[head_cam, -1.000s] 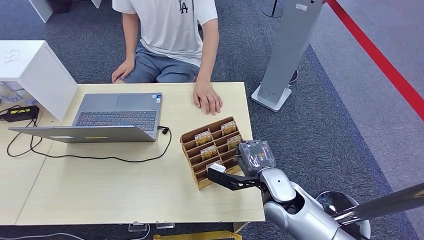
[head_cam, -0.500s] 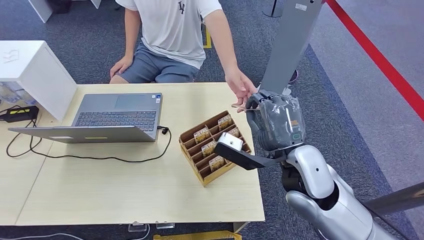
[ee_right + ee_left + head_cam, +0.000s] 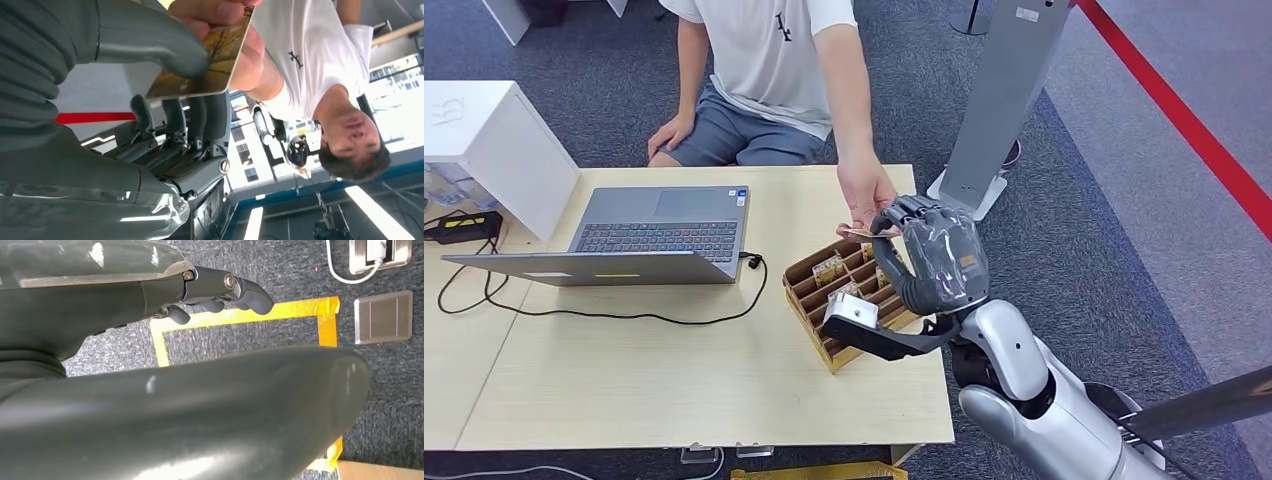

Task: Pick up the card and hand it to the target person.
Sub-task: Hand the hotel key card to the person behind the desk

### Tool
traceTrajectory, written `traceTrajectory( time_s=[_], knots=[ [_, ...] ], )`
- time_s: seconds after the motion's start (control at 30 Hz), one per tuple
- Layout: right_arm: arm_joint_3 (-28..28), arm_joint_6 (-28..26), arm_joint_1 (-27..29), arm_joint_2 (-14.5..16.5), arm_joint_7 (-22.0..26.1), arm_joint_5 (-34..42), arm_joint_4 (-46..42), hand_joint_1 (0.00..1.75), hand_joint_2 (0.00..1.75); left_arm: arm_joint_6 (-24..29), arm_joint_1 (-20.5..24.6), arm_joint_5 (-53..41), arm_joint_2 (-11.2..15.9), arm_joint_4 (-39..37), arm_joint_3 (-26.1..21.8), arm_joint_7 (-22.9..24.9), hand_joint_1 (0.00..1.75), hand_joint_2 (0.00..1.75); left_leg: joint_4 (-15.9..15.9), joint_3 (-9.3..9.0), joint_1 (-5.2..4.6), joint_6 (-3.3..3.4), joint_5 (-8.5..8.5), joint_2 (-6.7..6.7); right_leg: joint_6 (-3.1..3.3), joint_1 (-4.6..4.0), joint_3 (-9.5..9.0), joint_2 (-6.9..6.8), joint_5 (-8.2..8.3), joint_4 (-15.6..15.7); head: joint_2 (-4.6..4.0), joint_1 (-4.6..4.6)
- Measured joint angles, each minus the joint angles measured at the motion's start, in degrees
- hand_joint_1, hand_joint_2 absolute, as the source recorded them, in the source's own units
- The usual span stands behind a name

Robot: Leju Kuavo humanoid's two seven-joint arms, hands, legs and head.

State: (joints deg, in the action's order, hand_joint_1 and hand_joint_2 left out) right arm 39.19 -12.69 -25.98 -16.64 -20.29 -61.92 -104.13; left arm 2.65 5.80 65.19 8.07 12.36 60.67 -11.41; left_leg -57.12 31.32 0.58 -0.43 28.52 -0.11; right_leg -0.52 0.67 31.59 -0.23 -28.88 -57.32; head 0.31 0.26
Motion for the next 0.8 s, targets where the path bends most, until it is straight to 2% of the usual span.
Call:
traceTrajectory(
  time_s=[0.03, 0.13, 0.17, 0.23, 0.3, 0.37, 0.6, 0.8],
  knots=[
    [0.2, 0.0, 0.0, 0.3, 0.2, 0.1, 0.8, 0.69, 1.75, -0.3, 0.0, 0.0, 0.0, 0.0, 0.0, 0.0, 0.0, 0.0, 0.0, 0.0, 0.0, 0.0, 0.0, 0.0, 0.0, 0.0, 0.0, 0.0, 0.0, 0.0, 0.0, 0.02],
    [0.8, -0.1, 0.0, 1.2, 0.7, 0.5, 3.0, 0.07, 1.75, -0.8, 0.0, 0.2, 0.0, 0.0, 0.0, 0.0, 0.0, 0.0, 0.0, 0.01, 0.0, 0.0, 0.0, 0.0, 0.0, 0.0, 0.01, 0.0, 0.0, 0.0, 0.0, 0.04],
    [1.0, -0.1, -0.1, 1.5, 0.8, 0.7, 3.6, 0.0, 1.75, -0.9, 0.0, 0.3, 0.0, 0.0, 0.0, 0.0, 0.0, 0.0, 0.0, 0.01, 0.0, 0.0, 0.0, 0.0, 0.0, 0.0, 0.01, 0.0, 0.0, 0.0, 0.0, 0.04],
    [1.3, -0.5, -0.1, 1.9, 1.3, 2.2, 4.6, 0.0, 1.75, -0.9, 0.0, 0.5, 0.0, 0.0, 0.0, 0.0, 0.0, 0.0, 0.0, 0.0, 0.0, 0.0, 0.0, 0.0, 0.0, 0.0, 0.01, 0.0, 0.0, 0.0, 0.0, 0.04],
    [1.6, -1.3, 0.0, 2.3, 3.0, 7.3, 5.4, 0.0, 1.75, -0.8, 0.0, 0.9, 0.0, 0.0, 0.0, 0.3, 0.0, 0.0, 0.0, 0.0, 0.0, 0.0, 0.0, 0.0, 0.0, 0.0, 0.01, 0.0, 0.0, 0.0, 0.0, 0.03],
    [1.6, -1.8, 0.1, 2.6, 5.9, 16.7, 6.3, 0.0, 1.75, -0.5, 0.0, 1.4, 0.0, 0.0, -0.1, 0.9, 0.0, 0.0, 0.0, -0.01, 0.0, 0.0, 0.0, 0.0, 0.0, 0.0, 0.01, 0.0, 0.0, 0.0, 0.0, -0.02],
    [0.6, -0.7, 1.9, 2.7, 17.2, 57.0, 9.0, 0.0, 1.75, 1.7, -0.1, 2.2, 0.0, 0.0, -0.2, 2.8, 0.0, 0.0, 0.0, -0.01, 0.0, 0.0, 0.0, 0.0, 0.0, 0.0, 0.02, 0.0, 0.0, 0.0, 0.0, 0.03],
    [-1.4, -0.3, 5.7, 2.2, 20.7, 71.0, 10.2, 0.0, 1.75, 2.7, -0.2, 2.4, 0.0, 0.0, -0.4, 3.1, 0.0, 0.0, 0.0, -0.02, 0.0, 0.0, 0.01, 0.0, 0.0, 0.0, 0.03, 0.0, 0.0, 0.0, 0.0, 0.03]
  ],
)
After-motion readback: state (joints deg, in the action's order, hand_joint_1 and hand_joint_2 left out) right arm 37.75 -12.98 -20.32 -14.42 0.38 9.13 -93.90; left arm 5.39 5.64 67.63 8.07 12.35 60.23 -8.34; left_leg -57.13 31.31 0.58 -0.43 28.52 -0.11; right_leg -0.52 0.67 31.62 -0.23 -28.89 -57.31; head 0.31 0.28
